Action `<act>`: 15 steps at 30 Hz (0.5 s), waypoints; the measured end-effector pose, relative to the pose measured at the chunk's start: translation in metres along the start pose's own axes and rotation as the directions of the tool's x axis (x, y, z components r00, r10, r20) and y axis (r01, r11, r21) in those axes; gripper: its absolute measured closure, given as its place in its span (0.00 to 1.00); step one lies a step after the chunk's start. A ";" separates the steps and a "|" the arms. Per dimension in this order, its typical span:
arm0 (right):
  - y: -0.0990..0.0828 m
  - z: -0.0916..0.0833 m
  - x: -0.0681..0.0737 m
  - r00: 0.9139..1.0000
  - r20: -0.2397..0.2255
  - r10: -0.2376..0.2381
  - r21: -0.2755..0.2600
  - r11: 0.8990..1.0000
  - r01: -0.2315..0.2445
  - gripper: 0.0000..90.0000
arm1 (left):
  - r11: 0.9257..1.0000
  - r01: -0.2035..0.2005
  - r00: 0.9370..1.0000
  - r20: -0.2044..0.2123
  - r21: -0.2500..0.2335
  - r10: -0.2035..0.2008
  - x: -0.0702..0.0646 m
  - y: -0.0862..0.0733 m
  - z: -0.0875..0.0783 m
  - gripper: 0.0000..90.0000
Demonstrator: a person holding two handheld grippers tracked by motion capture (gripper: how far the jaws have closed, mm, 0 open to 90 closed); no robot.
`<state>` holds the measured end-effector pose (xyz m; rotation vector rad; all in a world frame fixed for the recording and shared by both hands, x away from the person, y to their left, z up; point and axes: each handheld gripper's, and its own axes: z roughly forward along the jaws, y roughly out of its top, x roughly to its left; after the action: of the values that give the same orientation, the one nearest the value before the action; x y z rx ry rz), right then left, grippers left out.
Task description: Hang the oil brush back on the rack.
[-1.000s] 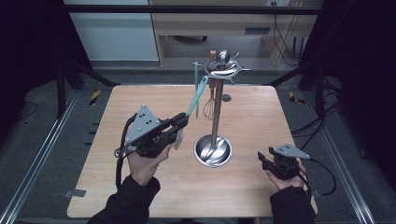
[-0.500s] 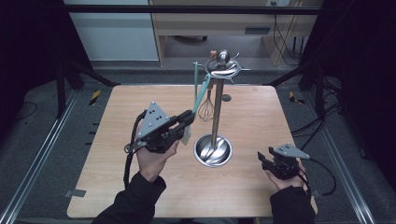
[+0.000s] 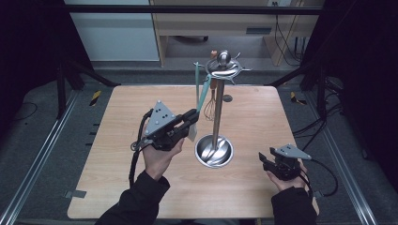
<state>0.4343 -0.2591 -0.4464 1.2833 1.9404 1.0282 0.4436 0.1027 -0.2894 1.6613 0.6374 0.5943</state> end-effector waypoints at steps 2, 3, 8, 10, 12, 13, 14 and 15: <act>0.000 0.000 0.000 1.000 0.001 0.000 0.000 1.000 0.000 0.56 | 1.000 -0.003 1.000 -0.004 0.001 0.003 0.000 0.000 0.003 0.91; 0.000 0.000 0.000 1.000 0.001 0.001 -0.001 1.000 -0.001 0.56 | 1.000 -0.002 1.000 -0.001 0.000 0.002 0.000 -0.001 0.005 0.91; 0.000 0.000 0.000 1.000 -0.002 0.005 0.000 1.000 -0.005 0.56 | 1.000 0.005 1.000 0.004 -0.007 -0.005 0.001 -0.003 0.013 0.91; 0.000 0.000 0.000 1.000 -0.002 0.004 -0.002 1.000 -0.004 0.56 | 1.000 0.017 1.000 0.001 -0.016 -0.017 0.001 -0.003 0.017 0.95; 0.000 0.000 0.000 1.000 -0.003 0.004 -0.002 1.000 -0.004 0.56 | 1.000 0.018 1.000 -0.002 -0.018 -0.018 0.002 -0.004 0.019 0.96; 0.000 0.000 0.000 1.000 -0.003 0.004 -0.002 1.000 -0.004 0.56 | 1.000 0.023 1.000 -0.004 -0.020 -0.023 0.003 -0.004 0.020 0.96; 0.000 -0.001 0.000 1.000 -0.002 0.003 -0.002 1.000 -0.003 0.56 | 1.000 0.021 1.000 -0.003 -0.010 -0.021 0.004 -0.004 0.021 0.97; 0.000 -0.001 0.000 1.000 -0.002 0.004 -0.002 1.000 -0.004 0.56 | 0.999 0.032 1.000 0.000 -0.015 -0.032 0.004 -0.005 0.022 0.97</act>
<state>0.4339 -0.2593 -0.4459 1.2858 1.9383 1.0332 0.4610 0.0904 -0.2979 1.6339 0.6565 0.5753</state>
